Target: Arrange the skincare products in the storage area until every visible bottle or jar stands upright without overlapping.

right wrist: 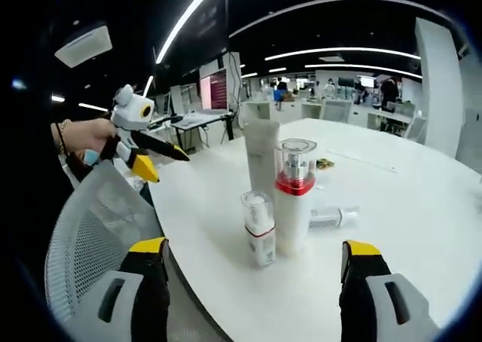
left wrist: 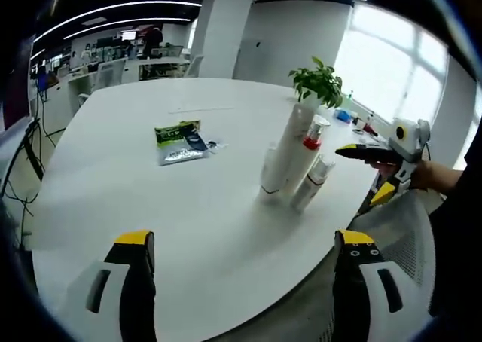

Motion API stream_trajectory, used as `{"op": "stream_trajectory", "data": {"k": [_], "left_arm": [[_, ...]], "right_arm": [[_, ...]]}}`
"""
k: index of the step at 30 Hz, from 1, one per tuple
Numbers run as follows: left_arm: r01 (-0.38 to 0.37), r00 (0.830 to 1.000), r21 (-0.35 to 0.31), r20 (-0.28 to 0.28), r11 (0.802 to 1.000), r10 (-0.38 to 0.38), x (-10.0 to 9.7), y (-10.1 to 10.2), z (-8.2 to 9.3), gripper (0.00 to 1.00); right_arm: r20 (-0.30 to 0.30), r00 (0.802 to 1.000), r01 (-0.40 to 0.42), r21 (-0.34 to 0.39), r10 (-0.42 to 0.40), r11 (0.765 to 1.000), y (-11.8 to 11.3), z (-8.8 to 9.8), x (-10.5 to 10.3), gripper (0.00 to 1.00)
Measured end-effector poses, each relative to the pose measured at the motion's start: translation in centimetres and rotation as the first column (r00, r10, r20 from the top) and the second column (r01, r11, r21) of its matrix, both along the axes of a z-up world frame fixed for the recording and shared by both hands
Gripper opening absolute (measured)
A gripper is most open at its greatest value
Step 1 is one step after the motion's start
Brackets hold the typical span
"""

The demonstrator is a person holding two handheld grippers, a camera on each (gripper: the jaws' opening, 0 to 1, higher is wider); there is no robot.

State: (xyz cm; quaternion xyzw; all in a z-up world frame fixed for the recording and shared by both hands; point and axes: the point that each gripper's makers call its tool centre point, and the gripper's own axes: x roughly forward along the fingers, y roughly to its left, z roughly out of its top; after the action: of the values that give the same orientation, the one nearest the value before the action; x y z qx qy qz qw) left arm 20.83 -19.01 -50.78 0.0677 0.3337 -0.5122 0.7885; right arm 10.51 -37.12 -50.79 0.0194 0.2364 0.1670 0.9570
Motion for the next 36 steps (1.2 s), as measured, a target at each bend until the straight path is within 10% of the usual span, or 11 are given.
{"op": "stream_trajectory", "data": {"k": [14,36], "left_arm": [[0.026,1.0,-0.021,0.009,0.999,-0.026,1.3,-1.0,1.9,0.94],[0.046,0.998,-0.13,-0.03,0.99,-0.05,7.3,-9.4,6.5,0.82]], "right_arm": [[0.006,0.997,0.083,0.018,-0.083,0.996,-1.4,-0.3,0.4,0.99],[-0.011,0.994,0.11,0.026,-0.109,0.994,-1.7,-0.7,0.3,0.97]]}}
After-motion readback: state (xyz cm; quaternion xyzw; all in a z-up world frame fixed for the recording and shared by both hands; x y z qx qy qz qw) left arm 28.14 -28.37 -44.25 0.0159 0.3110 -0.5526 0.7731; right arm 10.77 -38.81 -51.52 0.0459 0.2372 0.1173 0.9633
